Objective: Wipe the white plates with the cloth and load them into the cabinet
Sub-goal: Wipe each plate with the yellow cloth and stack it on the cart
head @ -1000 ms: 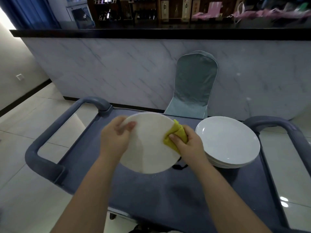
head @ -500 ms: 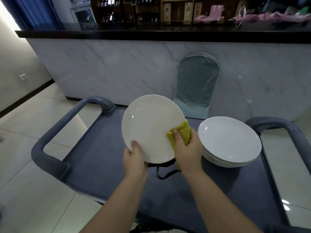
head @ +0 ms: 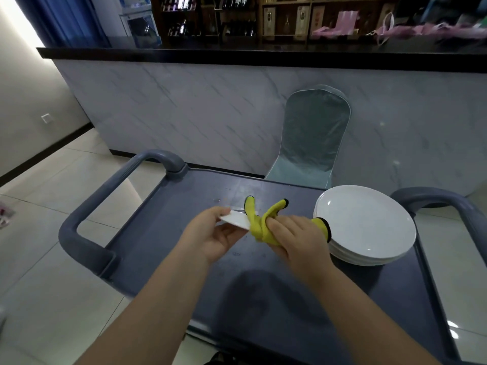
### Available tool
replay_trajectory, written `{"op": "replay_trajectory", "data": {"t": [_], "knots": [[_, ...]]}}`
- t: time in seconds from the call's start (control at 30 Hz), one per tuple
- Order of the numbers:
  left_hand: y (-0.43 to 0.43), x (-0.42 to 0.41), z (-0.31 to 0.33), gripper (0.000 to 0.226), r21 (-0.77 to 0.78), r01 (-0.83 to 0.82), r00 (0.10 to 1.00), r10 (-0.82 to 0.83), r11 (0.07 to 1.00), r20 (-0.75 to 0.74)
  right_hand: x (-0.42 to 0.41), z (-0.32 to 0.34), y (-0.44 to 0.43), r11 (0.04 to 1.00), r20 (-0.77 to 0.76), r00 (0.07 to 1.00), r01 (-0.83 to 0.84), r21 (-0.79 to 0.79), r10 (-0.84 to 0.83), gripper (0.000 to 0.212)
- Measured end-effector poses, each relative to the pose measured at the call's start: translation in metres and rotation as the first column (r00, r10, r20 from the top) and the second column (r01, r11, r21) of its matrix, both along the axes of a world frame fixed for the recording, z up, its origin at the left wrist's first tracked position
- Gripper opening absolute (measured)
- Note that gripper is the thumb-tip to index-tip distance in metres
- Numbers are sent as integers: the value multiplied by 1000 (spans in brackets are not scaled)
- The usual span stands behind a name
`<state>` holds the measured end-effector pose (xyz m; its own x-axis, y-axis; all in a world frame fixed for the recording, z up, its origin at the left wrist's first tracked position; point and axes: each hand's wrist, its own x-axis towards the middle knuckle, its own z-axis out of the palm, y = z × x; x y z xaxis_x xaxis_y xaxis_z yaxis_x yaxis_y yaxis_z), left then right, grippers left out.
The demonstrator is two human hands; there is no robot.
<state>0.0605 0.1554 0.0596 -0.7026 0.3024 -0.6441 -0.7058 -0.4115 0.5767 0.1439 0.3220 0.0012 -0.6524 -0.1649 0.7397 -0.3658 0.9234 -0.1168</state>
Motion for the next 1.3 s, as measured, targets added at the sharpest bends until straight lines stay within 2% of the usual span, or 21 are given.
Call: {"op": "replay_trajectory", "data": {"t": [0.07,0.17,0.23,0.3,0.37,0.43,0.47,0.53,0.6,0.63,0.7,0.77,0.8,0.83,0.9,0.97,1.1,1.2,1.3], "knots": [[-9,6,-12,30,45,19,1000,-18,999,-22,8,-4,8,1000,81,997,-4,-24,6,43],[-18,20,-29,42,128,58,996,-49,990,-73,16,-4,21,1000,197,980,-4,-19,7,41],[-22,26,-37,51,180,52,995,-34,982,-99,16,1,26,998,285,957,-64,15,57,43],[-27,27,-43,53,212,34,992,-8,977,-122,13,9,30,989,358,923,-144,-14,139,44],[-34,28,-48,52,184,34,983,0,982,-182,7,18,32,964,425,873,-160,-215,239,30],[-42,29,-52,52,112,49,965,-18,992,-263,-2,27,32,896,486,830,-37,-442,274,7],[-46,30,-54,53,71,61,953,-37,996,-300,-10,32,31,871,495,833,34,-490,246,1],[-52,33,-58,54,16,82,936,-72,996,-343,-25,43,29,842,423,900,147,-519,103,6],[-54,38,-62,54,18,93,937,-81,995,-339,-38,57,22,821,306,950,225,-526,-64,13],[-54,41,-65,53,39,90,942,-73,995,-327,-42,60,15,815,298,950,249,-523,-99,18],[-50,44,-67,53,107,74,951,-38,992,-306,-43,56,-7,845,437,899,254,-470,-27,34],[-50,43,-66,53,147,64,952,-16,987,-304,-35,42,-28,940,576,812,118,-320,94,48],[-51,42,-66,53,148,66,950,-17,987,-311,-28,33,-34,973,597,794,37,-230,111,55],[-53,41,-64,52,147,73,948,-23,986,-318,-22,26,-33,992,586,806,-5,-128,80,61],[-57,42,-63,52,157,103,941,-45,982,-335,-14,16,-21,1000,505,863,28,3,-26,66],[-60,44,-63,57,160,145,928,-79,976,-363,-10,11,-9,996,493,870,54,-65,-15,65],[-57,45,-59,60,75,243,878,-186,967,-441,-20,19,5,917,518,821,-17,-398,240,59],[-53,42,-56,58,68,219,876,-166,973,-453,-24,21,-22,939,410,899,-7,-343,156,59],[-54,40,-58,55,87,194,894,-139,977,-426,-7,7,-44,948,358,911,-93,-304,205,52]]}}
